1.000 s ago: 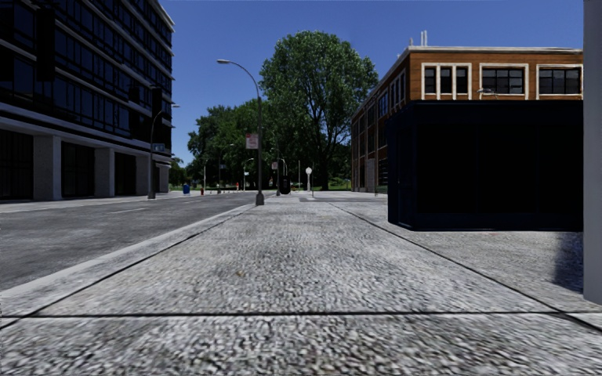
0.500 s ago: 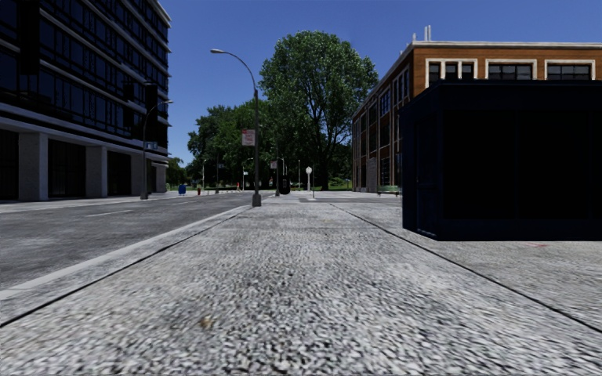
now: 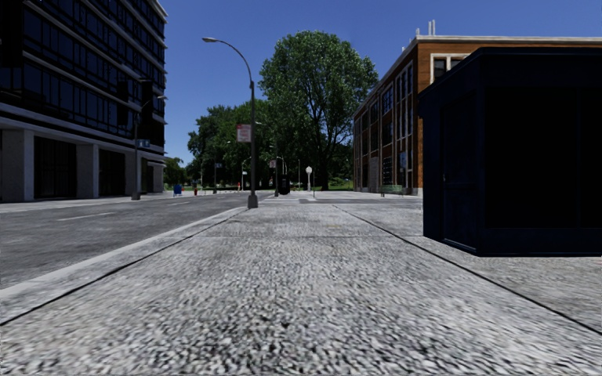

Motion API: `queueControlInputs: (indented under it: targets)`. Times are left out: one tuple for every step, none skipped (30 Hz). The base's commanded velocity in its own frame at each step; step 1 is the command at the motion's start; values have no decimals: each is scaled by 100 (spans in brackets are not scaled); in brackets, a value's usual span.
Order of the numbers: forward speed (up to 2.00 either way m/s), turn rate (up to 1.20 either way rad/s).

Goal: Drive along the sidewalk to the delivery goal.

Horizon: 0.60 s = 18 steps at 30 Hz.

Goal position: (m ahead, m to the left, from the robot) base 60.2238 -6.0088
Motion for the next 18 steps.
queueControlInputs:
  targets:
    - [200, 0]
    - [200, 0]
    - [200, 0]
    - [200, 0]
    - [200, 0]
    - [200, 0]
    - [200, 0]
    - [200, 0]
    - [200, 0]
    - [200, 0]
    - [200, 0]
    - [200, 0]
    - [200, 0]
    - [200, 0]
    - [200, 0]
    - [200, 0]
    - [200, 0]
    - [200, 0]
